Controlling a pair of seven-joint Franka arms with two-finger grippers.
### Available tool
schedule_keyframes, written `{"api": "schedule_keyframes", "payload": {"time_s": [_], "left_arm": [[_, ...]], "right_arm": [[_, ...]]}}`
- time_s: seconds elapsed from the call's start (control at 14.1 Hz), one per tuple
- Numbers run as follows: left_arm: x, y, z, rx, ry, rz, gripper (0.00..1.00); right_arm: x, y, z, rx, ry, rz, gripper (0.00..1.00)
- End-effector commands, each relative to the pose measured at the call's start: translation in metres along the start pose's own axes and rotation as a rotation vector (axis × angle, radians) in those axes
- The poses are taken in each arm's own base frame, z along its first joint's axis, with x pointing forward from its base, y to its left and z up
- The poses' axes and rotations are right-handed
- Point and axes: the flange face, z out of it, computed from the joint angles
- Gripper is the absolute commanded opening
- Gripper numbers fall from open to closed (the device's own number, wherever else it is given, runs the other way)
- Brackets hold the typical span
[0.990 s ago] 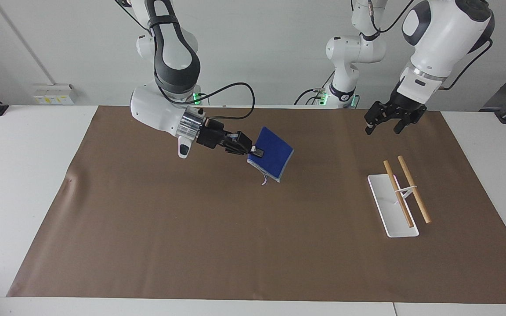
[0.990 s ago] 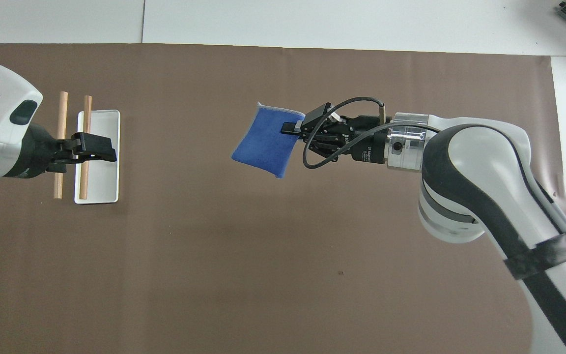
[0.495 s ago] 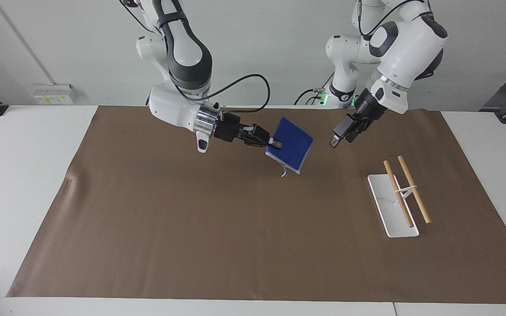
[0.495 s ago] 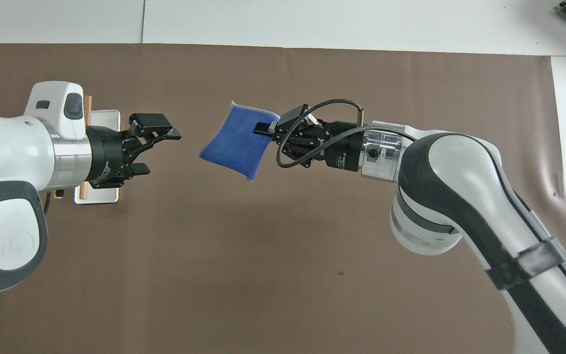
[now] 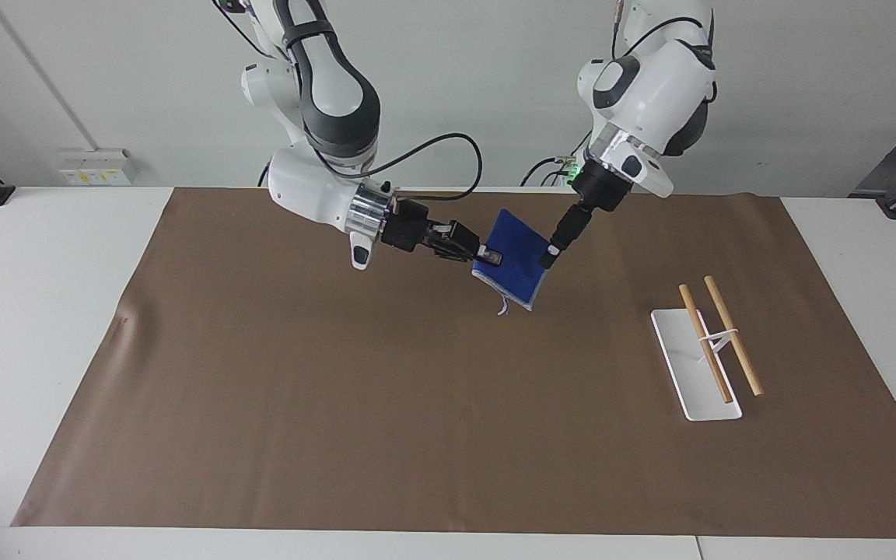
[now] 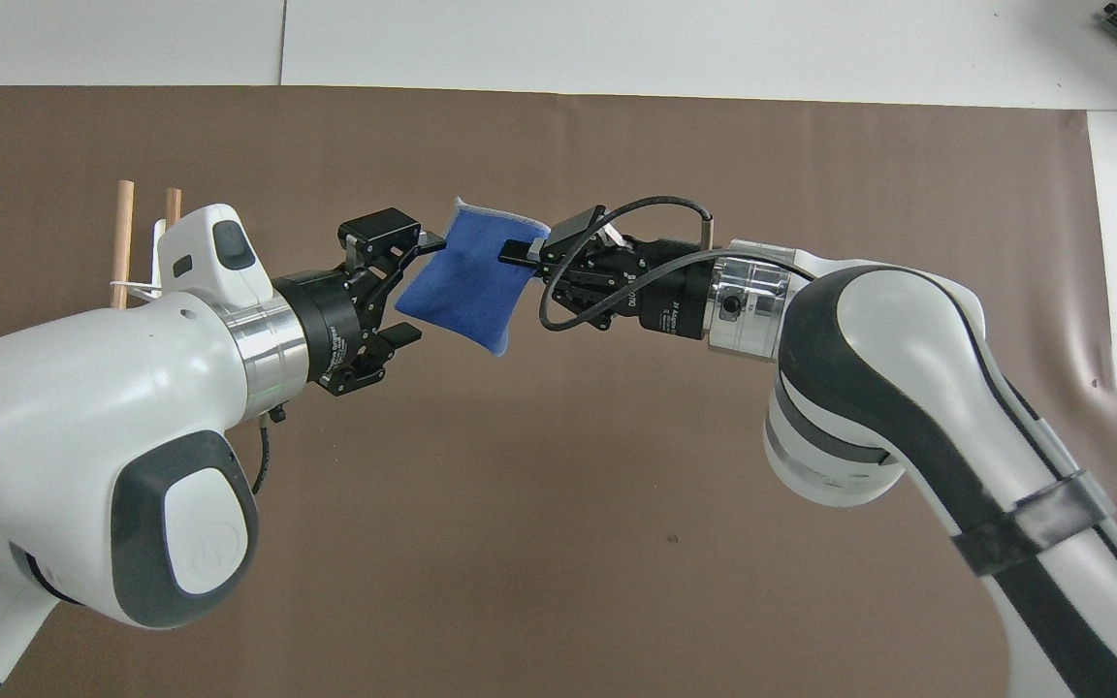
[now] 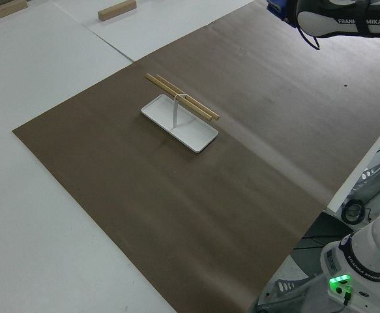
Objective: Right arm passes towel to left arm to hang
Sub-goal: 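Close the left gripper on the towel held by the right gripper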
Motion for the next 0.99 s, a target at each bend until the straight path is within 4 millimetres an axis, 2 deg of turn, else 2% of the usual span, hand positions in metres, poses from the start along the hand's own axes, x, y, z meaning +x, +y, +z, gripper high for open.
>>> {"api": "schedule_keyframes", "payload": {"time_s": [0.0, 0.14, 0.42, 0.49, 0.57, 0.64, 0.71, 0.92], "left_arm": [[-0.016, -0.013, 0.002, -0.064, -0.004, -0.116, 1.00], [-0.025, -0.014, 0.005, -0.108, 0.006, -0.141, 1.00], [-0.015, -0.011, 0.004, -0.148, 0.034, -0.143, 1.00], [-0.012, -0.010, 0.003, -0.159, 0.040, -0.147, 0.88], [-0.011, -0.009, 0.002, -0.167, 0.045, -0.149, 0.71], [-0.009, -0.009, 0.002, -0.169, 0.047, -0.151, 0.35], [-0.008, -0.009, 0.001, -0.170, 0.049, -0.155, 0.21], [-0.005, -0.009, 0.001, -0.172, 0.052, -0.160, 0.11]], "right_arm": [[-0.005, -0.001, 0.000, 0.014, 0.021, -0.011, 0.00], [-0.005, -0.001, 0.000, 0.014, 0.021, -0.011, 0.00], [-0.004, -0.001, -0.001, 0.014, 0.032, -0.012, 0.00], [-0.008, 0.000, 0.004, 0.011, 0.025, -0.016, 0.00], [-0.011, 0.000, 0.006, 0.008, 0.021, -0.017, 0.00], [-0.011, 0.000, 0.006, 0.008, 0.021, -0.017, 0.00], [-0.011, 0.001, 0.006, 0.007, 0.021, -0.016, 0.00], [-0.010, 0.001, 0.006, 0.007, 0.021, -0.015, 0.00]]}}
